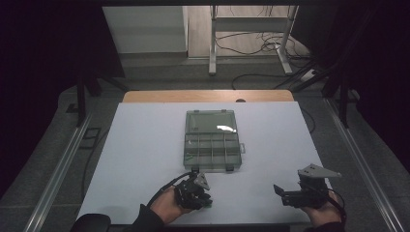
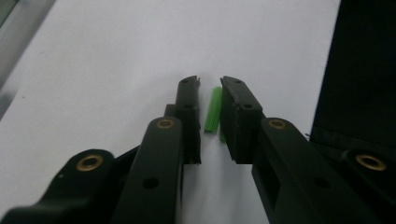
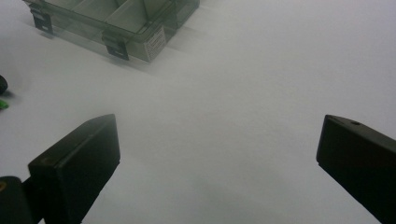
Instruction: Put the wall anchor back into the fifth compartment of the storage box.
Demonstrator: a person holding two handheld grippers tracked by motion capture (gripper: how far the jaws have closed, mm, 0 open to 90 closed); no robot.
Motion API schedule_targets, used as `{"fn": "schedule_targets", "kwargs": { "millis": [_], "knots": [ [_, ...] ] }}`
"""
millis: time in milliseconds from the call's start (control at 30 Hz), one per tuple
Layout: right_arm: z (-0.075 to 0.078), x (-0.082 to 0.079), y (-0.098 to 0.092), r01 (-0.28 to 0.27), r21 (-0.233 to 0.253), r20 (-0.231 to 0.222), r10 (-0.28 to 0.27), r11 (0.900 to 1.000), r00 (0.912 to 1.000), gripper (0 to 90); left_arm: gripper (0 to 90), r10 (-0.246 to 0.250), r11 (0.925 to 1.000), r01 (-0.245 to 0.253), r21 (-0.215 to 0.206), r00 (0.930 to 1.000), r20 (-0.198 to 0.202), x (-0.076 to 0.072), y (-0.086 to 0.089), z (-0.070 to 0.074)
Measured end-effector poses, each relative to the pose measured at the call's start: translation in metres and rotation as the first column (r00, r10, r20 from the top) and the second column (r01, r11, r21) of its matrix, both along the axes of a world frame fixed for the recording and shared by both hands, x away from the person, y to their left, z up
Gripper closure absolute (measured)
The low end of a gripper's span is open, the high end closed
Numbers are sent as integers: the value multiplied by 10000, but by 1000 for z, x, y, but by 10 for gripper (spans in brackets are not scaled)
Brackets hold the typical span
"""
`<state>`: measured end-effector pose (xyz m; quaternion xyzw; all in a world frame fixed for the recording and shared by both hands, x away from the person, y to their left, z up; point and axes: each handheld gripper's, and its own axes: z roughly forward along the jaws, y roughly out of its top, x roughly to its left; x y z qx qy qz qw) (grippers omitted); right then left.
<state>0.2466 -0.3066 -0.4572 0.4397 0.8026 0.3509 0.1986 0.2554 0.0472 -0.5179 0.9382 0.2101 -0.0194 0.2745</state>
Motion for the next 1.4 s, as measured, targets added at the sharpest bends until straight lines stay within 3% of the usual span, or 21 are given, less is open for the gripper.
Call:
{"fn": "schedule_targets", "kwargs": {
  "millis": [100,267,500,867,900,967,1067,1400],
  "knots": [
    [0,0,0,-13,-8,2,13,10000,10000,0,825,-3,9999,1,137,9999,173,0,-1,1],
    [0,0,0,-2,8,1,2,10000,10000,0,843,147,9998,-149,141,9998,131,1,0,2],
    [0,0,0,3,13,12,-3,10000,10000,0,844,428,9991,-428,-45,9991,-14,5,3,9],
    [0,0,0,-48,-45,-28,48,10000,10000,0,844,783,9965,-781,-291,9969,89,13,11,21],
    [0,0,0,-47,-33,-24,47,10000,10000,0,844,968,9942,-966,-474,9953,31,12,11,21],
    [0,0,0,-43,-26,-28,43,10000,10000,0,844,928,9952,-922,-318,9955,191,14,14,24],
    [0,0,0,-46,-43,-41,45,10000,10000,0,843,1324,9893,-1313,-639,9911,143,15,15,26],
    [0,0,0,-40,-49,-53,40,10000,10000,0,841,1851,9797,-1815,-846,9820,373,25,28,40]
  ]
}}
